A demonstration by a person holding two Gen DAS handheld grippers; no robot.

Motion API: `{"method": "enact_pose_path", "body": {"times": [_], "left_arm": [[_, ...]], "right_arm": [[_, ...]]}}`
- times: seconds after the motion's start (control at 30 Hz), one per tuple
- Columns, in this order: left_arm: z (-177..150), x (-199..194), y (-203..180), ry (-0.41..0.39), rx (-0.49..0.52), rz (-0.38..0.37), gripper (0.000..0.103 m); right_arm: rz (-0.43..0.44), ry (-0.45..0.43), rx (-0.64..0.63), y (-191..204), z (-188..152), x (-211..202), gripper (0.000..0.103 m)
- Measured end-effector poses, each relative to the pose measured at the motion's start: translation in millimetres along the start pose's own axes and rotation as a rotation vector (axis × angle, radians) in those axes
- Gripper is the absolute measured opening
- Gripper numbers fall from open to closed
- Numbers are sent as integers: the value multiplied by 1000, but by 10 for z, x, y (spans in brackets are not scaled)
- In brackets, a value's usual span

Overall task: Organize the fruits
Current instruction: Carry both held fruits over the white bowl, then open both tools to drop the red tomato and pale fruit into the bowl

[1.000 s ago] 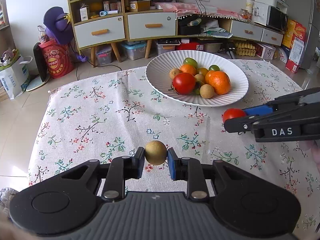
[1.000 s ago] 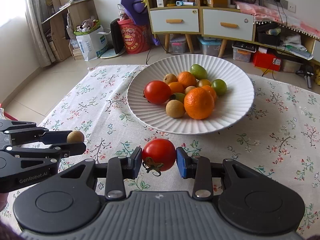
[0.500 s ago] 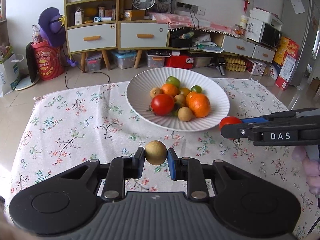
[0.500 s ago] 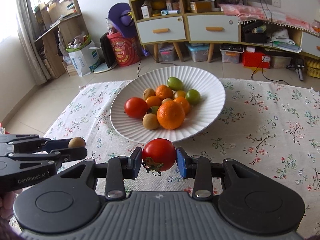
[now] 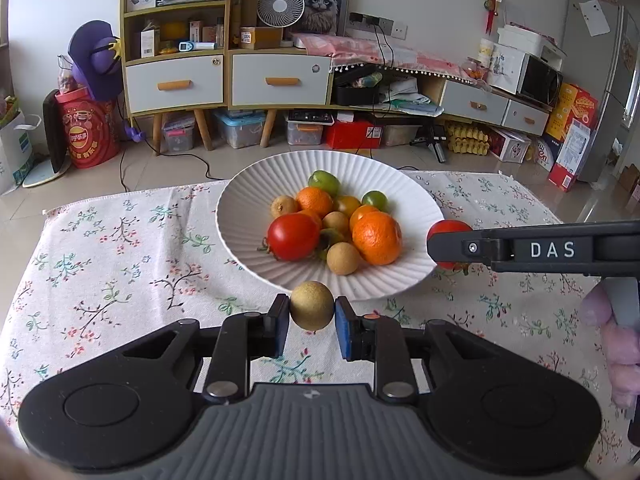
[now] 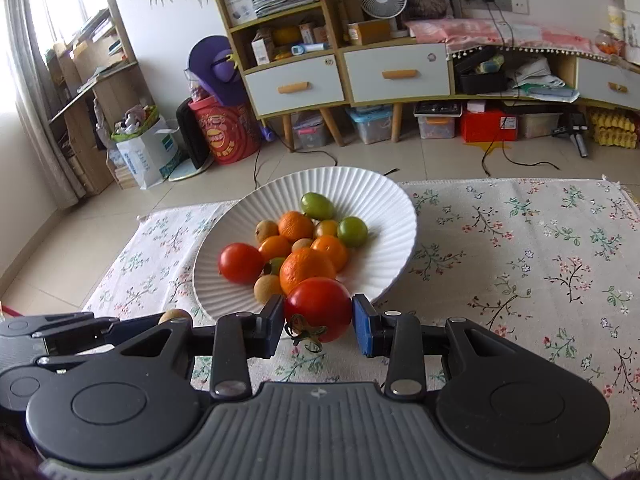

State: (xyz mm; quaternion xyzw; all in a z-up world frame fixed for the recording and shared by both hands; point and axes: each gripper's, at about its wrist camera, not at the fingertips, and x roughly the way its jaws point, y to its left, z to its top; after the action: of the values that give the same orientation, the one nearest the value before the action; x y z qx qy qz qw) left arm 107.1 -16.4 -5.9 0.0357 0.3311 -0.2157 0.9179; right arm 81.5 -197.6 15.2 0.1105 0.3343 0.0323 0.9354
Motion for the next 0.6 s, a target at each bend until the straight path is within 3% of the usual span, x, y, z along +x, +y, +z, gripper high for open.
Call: {"method": "enact_pose_path", "body": {"times": [0.6], "left_arm": [[104,285,-118,-14,48,35,18]], "right_arm": [[-9,-35,43,-149,49,181,34]]}}
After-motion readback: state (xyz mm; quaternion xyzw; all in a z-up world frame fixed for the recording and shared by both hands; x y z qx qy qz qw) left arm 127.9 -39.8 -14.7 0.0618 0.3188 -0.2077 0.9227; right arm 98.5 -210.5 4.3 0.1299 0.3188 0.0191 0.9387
